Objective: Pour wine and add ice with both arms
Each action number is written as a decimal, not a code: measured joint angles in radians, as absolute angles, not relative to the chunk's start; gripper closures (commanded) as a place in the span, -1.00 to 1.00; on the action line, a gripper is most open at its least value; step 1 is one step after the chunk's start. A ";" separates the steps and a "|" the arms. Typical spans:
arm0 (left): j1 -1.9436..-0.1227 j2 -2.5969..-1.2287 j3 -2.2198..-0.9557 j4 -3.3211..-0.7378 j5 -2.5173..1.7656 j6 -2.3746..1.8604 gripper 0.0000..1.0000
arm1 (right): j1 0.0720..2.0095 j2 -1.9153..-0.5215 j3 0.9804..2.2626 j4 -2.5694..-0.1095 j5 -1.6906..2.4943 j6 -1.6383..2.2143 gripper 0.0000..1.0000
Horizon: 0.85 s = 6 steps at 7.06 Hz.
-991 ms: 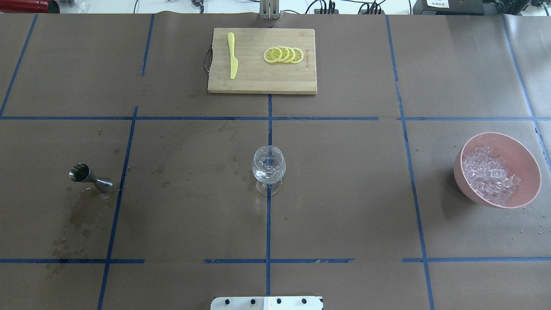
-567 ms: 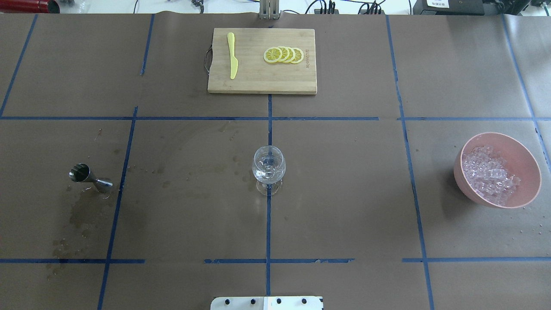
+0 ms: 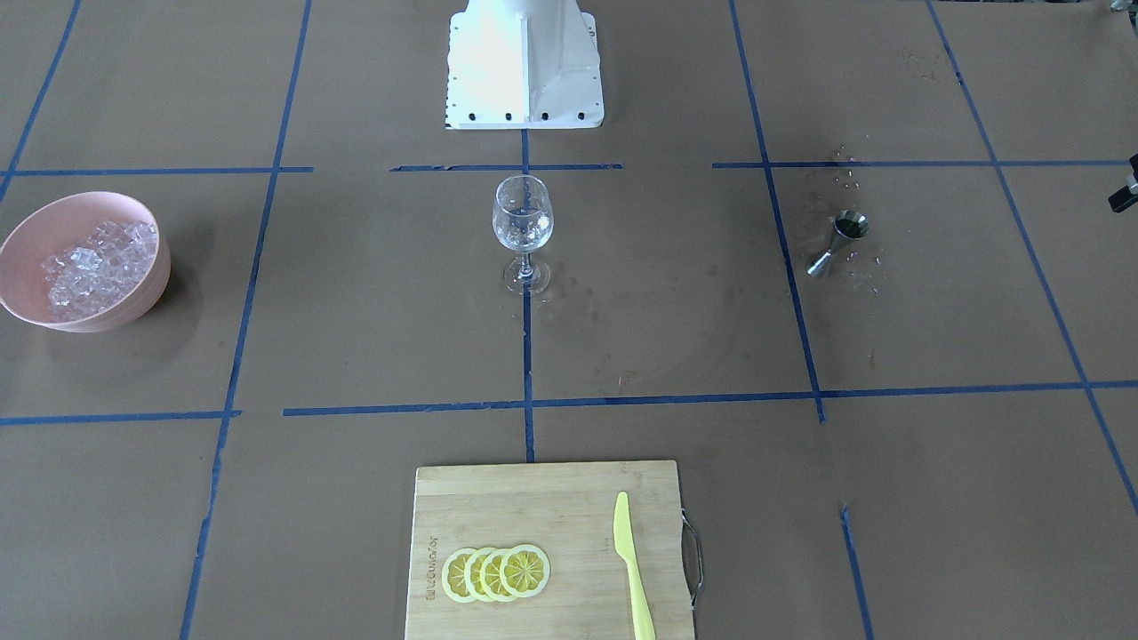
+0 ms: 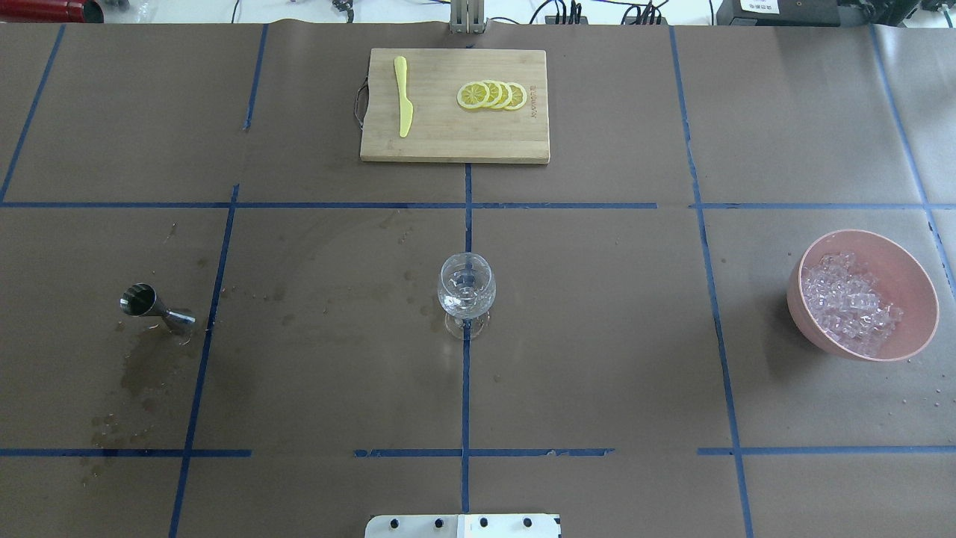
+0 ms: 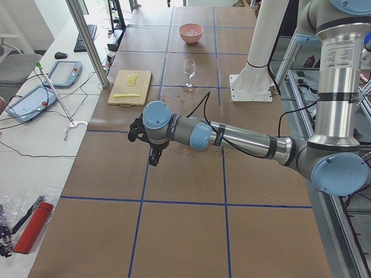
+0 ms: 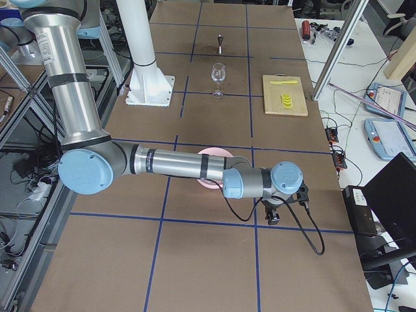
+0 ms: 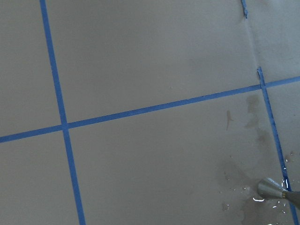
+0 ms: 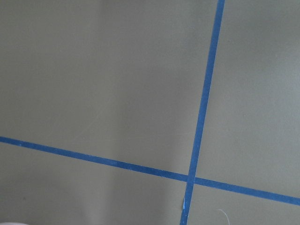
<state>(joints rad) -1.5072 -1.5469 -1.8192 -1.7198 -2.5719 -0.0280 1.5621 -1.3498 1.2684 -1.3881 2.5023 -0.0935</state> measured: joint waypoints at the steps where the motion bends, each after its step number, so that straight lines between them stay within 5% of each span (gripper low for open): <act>1: -1.507 -1.546 -1.824 -1.811 -2.603 -0.041 -1.00 | 1.558 -1.362 1.254 -1.324 2.501 -0.095 -1.00; 6: -1.316 -1.432 -1.739 -2.354 -2.364 -0.210 -1.00 | 1.523 -1.405 1.226 -1.063 2.498 -0.091 -1.00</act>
